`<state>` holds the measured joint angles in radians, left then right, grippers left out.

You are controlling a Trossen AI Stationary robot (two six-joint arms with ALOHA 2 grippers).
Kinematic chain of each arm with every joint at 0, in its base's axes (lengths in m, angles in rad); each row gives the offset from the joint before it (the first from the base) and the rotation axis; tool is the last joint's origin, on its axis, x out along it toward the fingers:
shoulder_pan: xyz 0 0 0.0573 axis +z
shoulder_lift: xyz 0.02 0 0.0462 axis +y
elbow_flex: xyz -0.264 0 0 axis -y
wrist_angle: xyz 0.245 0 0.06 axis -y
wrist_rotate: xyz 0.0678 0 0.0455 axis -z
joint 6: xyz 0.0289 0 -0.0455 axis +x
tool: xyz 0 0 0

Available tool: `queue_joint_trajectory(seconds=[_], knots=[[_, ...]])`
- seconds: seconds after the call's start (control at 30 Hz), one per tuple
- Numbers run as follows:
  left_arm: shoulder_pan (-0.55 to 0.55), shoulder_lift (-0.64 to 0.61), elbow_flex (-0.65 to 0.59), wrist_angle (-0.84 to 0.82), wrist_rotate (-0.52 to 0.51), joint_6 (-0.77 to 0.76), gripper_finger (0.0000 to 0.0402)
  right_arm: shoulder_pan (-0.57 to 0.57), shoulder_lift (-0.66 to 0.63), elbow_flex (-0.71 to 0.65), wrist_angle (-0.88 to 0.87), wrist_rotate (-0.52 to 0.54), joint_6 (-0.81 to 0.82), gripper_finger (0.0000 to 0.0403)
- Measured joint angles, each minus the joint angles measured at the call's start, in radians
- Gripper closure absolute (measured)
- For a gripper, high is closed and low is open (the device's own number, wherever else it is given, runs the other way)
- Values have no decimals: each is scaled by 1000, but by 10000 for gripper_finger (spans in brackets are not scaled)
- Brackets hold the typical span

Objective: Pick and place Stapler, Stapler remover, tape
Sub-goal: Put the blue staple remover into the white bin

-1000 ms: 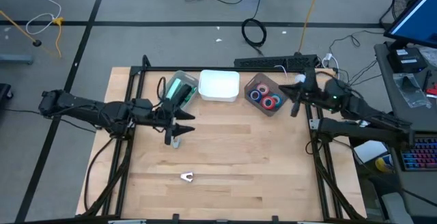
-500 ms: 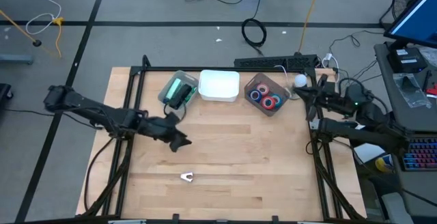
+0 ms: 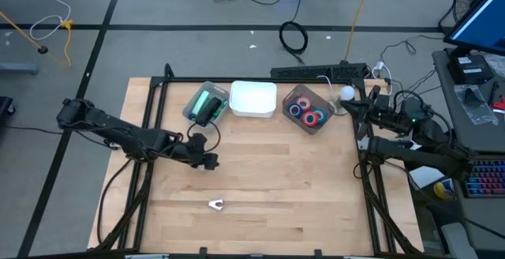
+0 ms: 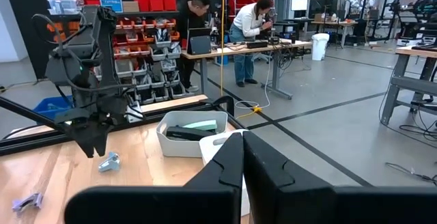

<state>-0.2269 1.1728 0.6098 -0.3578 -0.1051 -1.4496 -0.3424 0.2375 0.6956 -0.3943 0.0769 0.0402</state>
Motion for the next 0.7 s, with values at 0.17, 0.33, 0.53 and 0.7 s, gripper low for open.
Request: queue_joint_trajectory(seconds=[0.17,0.33,0.53,0.7], knots=[[6,-4,0,78,4,77,149,0,0,0,0,0,2,402],[2,-4,0,31,8,-61,149,0,0,0,0,0,2,402],[-30,26,0,-20,-10,-164,149,0,0,0,0,0,1,402],[-51,88,0,-22,-67,-195,149,0,0,0,0,0,1,402]])
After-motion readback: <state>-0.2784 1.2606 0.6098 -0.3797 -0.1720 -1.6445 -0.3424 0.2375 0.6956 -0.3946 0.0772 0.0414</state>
